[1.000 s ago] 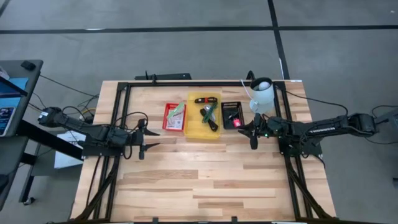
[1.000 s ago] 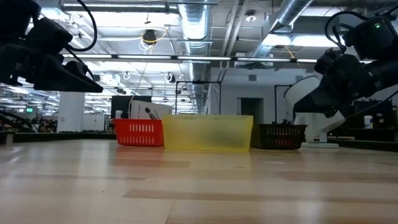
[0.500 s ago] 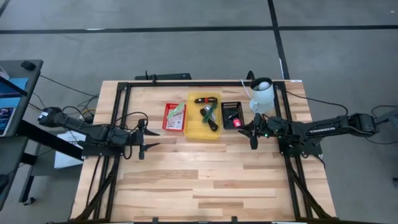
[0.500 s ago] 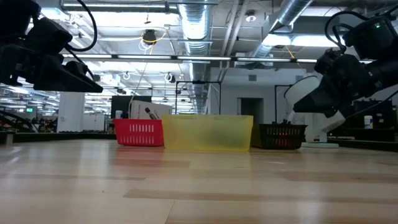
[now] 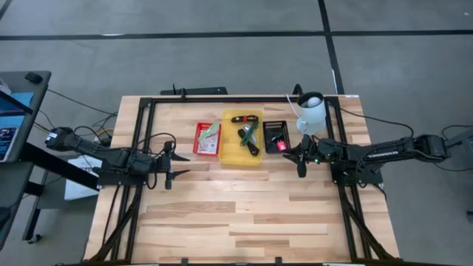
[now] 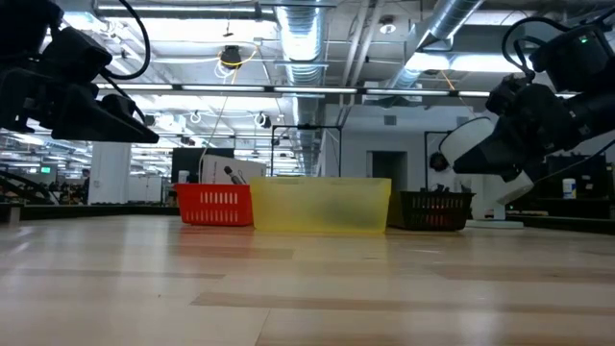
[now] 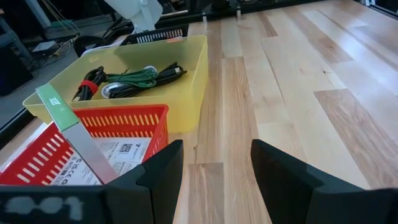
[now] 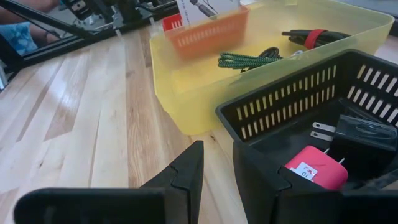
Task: Pick and place items into bin
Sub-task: Return to Home Position
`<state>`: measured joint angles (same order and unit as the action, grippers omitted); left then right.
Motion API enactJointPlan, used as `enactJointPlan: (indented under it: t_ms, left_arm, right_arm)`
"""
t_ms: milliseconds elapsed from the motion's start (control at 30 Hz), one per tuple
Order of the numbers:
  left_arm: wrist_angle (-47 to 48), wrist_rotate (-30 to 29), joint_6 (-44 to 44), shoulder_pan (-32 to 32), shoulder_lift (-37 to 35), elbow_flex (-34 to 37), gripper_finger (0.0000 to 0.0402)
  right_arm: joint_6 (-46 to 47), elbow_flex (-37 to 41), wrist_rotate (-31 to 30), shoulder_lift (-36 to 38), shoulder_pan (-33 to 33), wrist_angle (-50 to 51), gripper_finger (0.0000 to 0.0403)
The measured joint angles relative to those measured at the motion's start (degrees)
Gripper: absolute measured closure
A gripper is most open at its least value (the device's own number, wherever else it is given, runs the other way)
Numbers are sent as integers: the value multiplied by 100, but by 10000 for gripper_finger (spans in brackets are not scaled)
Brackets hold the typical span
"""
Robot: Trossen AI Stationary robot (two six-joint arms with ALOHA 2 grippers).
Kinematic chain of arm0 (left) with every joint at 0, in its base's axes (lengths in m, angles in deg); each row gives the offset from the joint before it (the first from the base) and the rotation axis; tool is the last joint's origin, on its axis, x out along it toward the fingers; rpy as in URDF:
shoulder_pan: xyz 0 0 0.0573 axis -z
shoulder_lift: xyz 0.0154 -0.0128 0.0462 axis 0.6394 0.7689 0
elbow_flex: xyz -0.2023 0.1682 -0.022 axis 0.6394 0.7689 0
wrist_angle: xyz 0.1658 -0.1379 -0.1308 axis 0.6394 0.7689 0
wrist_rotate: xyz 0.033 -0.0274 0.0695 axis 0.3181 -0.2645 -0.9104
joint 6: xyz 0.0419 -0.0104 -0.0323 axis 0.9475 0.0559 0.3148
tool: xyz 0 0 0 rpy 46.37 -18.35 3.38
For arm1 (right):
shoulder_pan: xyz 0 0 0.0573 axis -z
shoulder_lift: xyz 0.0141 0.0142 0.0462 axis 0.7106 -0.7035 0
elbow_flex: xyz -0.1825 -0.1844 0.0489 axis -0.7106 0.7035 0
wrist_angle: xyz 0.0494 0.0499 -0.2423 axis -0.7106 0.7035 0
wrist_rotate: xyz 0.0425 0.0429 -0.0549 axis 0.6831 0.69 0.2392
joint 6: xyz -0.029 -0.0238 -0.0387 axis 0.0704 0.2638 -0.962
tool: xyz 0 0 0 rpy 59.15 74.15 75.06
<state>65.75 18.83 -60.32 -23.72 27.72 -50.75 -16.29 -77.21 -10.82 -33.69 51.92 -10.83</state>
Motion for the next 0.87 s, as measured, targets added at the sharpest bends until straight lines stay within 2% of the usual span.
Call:
enactJointPlan:
  t_ms: [867]
  left_arm:
    - [-2,2,-8,0,-2,-3,219]
  right_arm:
    - [-1,0,0,1,0,0,321]
